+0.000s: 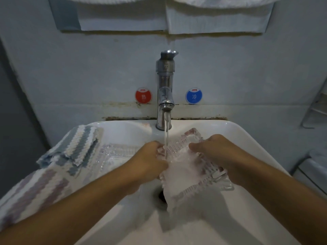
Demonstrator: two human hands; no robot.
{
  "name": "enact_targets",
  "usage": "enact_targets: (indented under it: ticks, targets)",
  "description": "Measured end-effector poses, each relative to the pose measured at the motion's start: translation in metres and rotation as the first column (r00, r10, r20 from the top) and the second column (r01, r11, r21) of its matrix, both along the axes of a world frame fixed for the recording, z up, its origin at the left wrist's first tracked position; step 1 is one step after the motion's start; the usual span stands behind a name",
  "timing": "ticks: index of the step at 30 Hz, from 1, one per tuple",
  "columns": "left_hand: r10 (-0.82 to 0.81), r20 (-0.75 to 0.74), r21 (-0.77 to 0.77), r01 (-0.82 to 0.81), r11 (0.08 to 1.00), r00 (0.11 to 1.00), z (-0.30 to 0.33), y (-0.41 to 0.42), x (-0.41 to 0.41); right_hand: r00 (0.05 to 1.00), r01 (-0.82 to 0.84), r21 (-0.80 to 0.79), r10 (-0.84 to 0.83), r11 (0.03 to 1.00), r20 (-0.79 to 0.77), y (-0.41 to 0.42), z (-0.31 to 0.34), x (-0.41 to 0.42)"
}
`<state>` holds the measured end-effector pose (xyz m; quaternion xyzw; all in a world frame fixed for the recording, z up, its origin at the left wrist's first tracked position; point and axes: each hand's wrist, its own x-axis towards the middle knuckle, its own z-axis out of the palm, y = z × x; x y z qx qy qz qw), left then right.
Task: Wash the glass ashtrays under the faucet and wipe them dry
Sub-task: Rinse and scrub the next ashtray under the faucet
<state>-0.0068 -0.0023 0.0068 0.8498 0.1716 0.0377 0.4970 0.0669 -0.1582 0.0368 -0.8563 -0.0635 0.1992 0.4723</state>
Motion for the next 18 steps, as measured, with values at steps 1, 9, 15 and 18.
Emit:
enact_targets:
  ticks: [1,9,15,18]
  targets:
    - [0.007,-0.007,-0.028,-0.007,1.000,1.000,0.001,0.002,0.000,1.000,0.006,0.007,-0.006,1.000,-0.006,0.000,0.000,0.000]
    - [0.036,0.067,0.222,-0.051,0.974,0.997,0.002,0.004,0.001,0.999,-0.033,0.007,0.033,0.999,0.002,0.002,0.000,-0.004]
    - [0.129,0.027,-0.054,-0.127,0.990,0.991,-0.004,0.001,0.000,1.000,-0.007,0.055,0.005,0.998,0.029,0.004,0.003,-0.009]
    - [0.164,0.010,-0.152,-0.161,0.975,0.986,-0.003,0.001,-0.001,1.000,-0.009,0.092,0.008,0.996,0.015,0.003,0.005,-0.011]
